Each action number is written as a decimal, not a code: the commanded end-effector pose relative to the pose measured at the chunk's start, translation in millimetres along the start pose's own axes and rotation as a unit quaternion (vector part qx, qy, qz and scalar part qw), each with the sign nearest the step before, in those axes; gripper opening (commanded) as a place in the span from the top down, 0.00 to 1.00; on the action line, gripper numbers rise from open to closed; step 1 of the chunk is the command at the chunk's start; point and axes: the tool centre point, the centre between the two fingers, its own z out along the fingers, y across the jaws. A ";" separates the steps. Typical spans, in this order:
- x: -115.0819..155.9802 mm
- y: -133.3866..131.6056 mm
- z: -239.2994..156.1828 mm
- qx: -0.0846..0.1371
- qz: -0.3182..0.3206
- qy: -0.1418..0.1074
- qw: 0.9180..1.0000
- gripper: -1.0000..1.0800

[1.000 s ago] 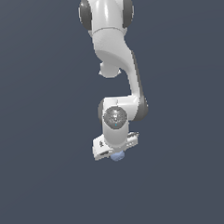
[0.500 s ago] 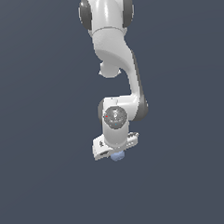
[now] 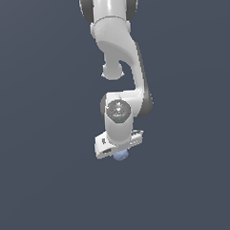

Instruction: Pick up the object and move it to a goal position.

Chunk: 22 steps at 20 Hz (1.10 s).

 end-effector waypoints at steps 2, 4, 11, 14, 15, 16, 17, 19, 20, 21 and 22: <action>-8.0 -4.1 -19.1 0.000 0.000 0.001 1.000 1.00; -14.0 -7.1 -32.6 0.000 0.000 0.001 1.000 1.00; -33.3 -17.0 -77.9 0.000 0.000 0.001 1.000 1.00; -39.0 -19.9 -91.9 0.000 0.000 0.001 1.000 1.00; -40.5 -20.7 -95.8 0.000 0.000 0.001 1.000 1.00; -41.8 -21.4 -99.1 0.000 0.000 0.001 1.000 1.00; -42.8 -22.0 -102.1 0.000 0.000 0.001 1.000 1.00; -44.4 -22.9 -106.6 0.000 0.000 0.001 1.000 1.00; -44.8 -23.2 -108.3 0.000 0.000 0.001 1.000 1.00; -45.0 -23.4 -109.4 0.000 0.000 0.001 1.000 1.00; -45.0 -23.4 -110.2 0.000 0.000 0.001 1.000 1.00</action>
